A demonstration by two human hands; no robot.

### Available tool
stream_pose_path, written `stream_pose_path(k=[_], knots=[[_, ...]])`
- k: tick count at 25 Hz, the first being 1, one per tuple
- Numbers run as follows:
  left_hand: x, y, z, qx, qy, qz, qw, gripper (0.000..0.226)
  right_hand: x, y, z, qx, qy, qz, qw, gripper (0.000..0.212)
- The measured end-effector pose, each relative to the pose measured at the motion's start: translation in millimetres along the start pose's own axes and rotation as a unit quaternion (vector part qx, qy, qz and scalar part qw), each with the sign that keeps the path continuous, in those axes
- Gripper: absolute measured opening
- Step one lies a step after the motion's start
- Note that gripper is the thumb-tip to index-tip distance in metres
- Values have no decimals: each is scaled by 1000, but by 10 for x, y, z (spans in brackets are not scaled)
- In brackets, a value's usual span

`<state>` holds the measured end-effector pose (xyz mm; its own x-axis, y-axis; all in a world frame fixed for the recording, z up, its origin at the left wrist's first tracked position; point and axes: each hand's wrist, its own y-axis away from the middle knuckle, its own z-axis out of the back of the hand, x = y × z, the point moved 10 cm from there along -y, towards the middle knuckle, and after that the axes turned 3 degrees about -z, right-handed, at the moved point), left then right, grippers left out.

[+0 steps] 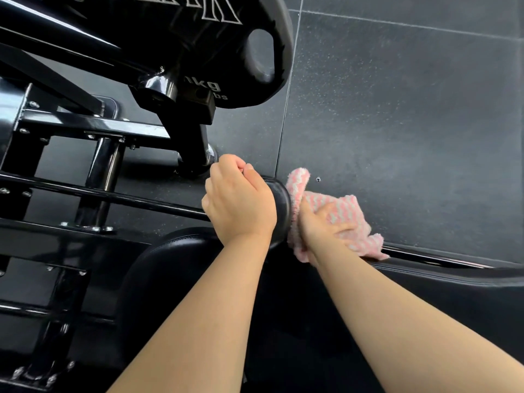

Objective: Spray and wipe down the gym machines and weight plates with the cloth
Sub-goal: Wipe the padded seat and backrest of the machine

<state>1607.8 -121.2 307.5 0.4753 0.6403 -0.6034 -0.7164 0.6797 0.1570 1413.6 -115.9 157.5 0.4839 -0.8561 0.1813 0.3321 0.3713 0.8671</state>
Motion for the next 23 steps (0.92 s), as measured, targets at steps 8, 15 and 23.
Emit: stream_pose_path(k=[8, 15, 23], knots=[[197, -49, -19, 9, 269, 91, 959, 20, 199, 646, -350, 227, -333, 29, 915, 42], [851, 279, 130, -42, 521, 242, 818, 25, 294, 1185, -213, 90, -207, 270, 936, 62], [981, 430, 234, 14, 459, 260, 849, 14, 744, 1569, -187, -183, 206, 541, 795, 55]])
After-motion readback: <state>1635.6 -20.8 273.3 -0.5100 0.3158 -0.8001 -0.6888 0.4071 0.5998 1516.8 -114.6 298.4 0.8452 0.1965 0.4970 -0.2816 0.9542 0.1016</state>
